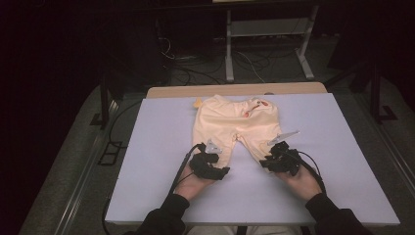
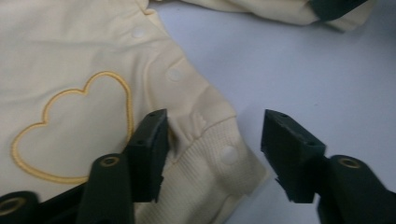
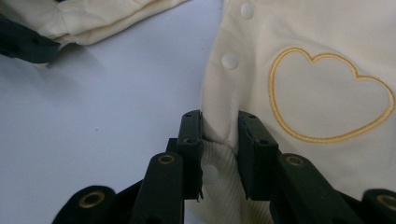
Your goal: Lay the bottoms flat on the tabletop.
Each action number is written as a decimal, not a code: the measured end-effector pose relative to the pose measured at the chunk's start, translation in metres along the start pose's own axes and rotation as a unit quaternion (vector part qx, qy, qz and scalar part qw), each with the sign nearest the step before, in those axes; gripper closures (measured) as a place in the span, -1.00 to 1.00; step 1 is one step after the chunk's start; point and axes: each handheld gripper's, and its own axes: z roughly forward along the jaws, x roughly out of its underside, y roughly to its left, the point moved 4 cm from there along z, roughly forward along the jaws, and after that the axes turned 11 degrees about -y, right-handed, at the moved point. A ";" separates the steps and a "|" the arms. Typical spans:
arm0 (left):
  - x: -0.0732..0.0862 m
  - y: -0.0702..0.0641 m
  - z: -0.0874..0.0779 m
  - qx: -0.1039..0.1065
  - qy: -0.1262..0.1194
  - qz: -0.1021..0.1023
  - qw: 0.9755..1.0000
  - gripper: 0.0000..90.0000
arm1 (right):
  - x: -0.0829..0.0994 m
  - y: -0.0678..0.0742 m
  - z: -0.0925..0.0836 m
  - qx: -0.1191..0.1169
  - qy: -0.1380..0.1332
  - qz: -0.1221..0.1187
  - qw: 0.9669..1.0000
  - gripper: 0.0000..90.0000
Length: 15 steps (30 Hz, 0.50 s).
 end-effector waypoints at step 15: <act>-0.010 0.000 -0.016 0.038 0.017 0.012 0.999 0.51 | -0.005 0.003 -0.014 -0.103 -0.001 0.062 0.993 0.62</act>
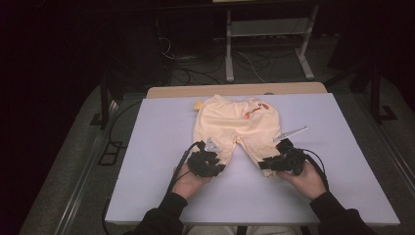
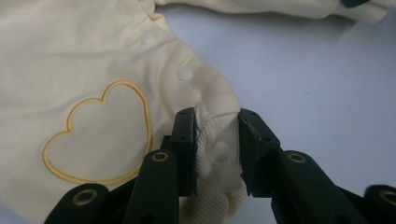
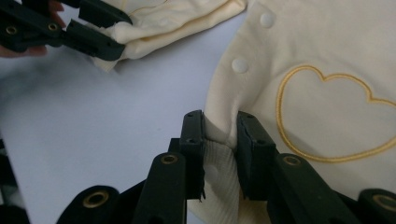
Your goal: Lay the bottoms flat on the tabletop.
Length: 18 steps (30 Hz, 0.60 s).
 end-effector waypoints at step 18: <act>-0.001 -0.016 0.000 0.049 0.029 0.008 0.998 0.52 | 0.007 0.012 0.003 -0.013 0.037 -0.012 0.999 0.62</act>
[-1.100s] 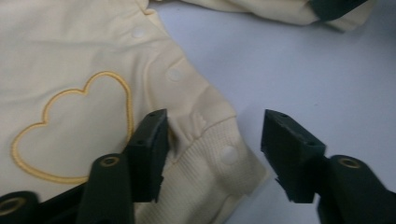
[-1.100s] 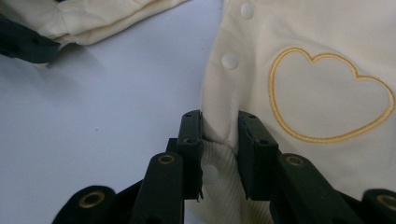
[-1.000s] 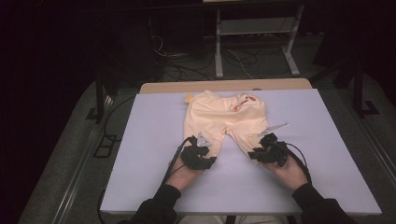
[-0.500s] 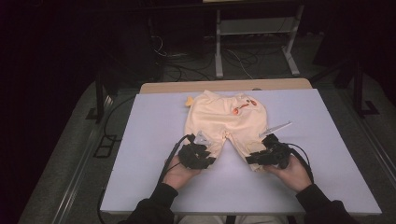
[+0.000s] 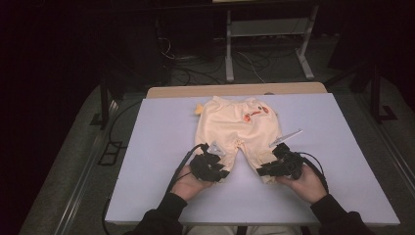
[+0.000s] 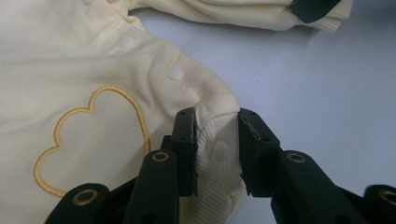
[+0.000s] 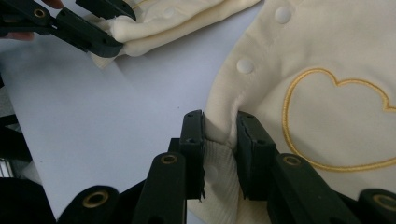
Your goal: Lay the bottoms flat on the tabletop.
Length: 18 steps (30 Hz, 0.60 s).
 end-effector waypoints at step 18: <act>0.006 0.008 -0.008 0.054 0.009 -0.033 0.998 0.48 | 0.004 0.007 0.004 -0.020 0.017 0.002 1.000 0.60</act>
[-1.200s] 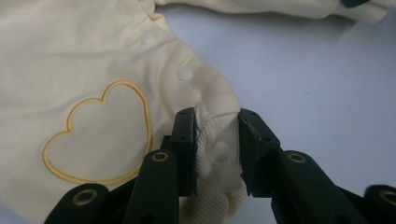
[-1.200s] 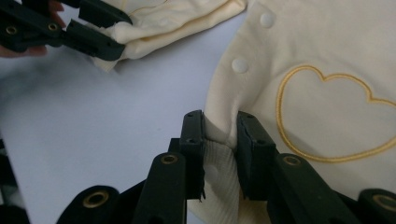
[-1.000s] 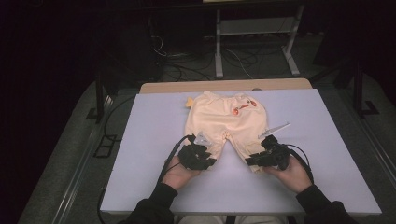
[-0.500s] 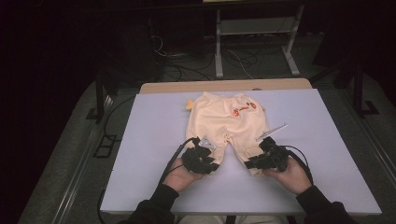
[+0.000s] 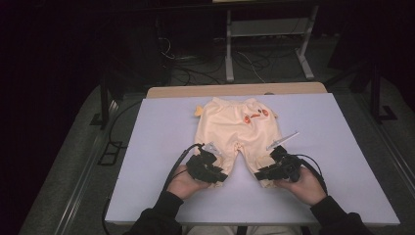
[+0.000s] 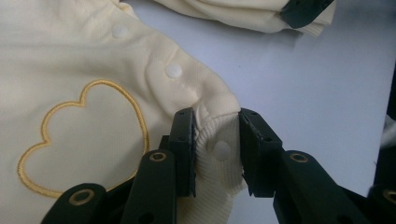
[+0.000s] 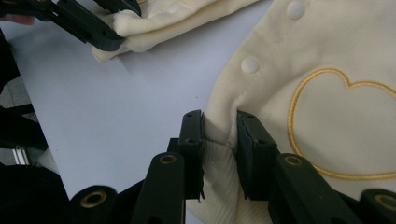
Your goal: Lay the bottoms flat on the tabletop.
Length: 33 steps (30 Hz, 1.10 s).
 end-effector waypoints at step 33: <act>0.004 0.013 -0.040 -0.018 -0.139 -0.033 0.990 -1.00 | -0.009 -0.010 -0.040 0.025 -0.122 -0.012 0.992 -1.00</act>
